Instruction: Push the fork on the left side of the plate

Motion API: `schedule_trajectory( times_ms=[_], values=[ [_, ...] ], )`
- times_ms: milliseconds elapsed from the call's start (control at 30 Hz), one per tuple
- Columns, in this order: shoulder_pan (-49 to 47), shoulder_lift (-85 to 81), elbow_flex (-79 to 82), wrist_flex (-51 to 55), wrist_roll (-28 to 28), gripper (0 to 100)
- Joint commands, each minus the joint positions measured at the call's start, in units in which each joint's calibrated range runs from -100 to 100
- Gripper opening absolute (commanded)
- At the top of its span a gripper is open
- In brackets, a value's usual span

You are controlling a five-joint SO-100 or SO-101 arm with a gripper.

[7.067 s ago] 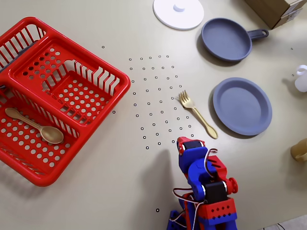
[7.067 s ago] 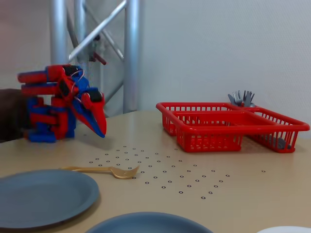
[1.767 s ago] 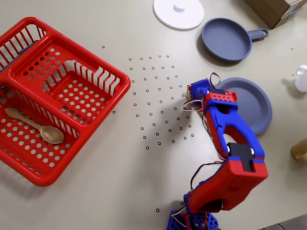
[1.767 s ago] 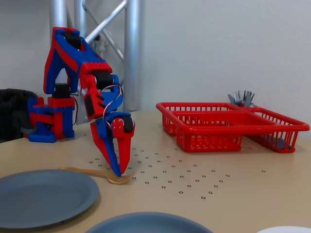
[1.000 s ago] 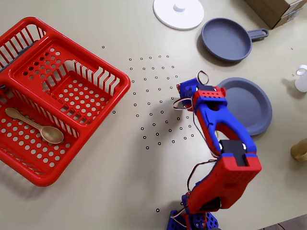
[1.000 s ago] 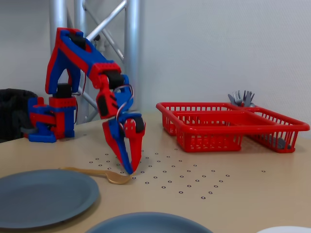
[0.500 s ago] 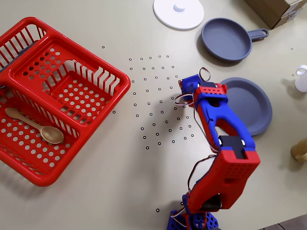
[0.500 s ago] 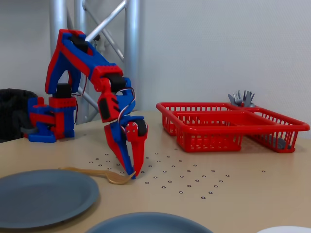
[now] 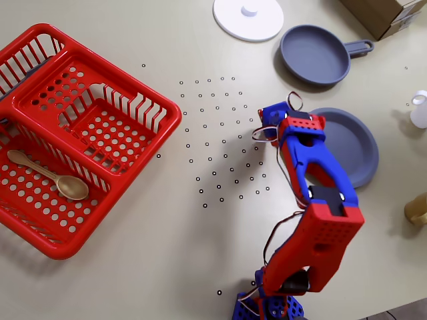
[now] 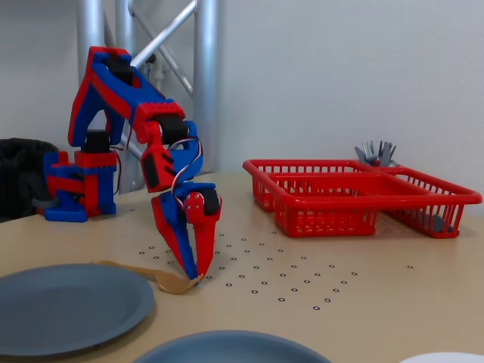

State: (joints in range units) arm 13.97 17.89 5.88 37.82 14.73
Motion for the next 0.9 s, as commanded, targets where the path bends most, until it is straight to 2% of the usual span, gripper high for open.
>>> schedule_trajectory(
  times_ms=[0, 867],
  values=[
    [1.2, -1.7, -4.5, 0.4, -0.2, 0],
    [2.7, -3.9, -5.0, 2.2, -2.0, 0]
  ],
)
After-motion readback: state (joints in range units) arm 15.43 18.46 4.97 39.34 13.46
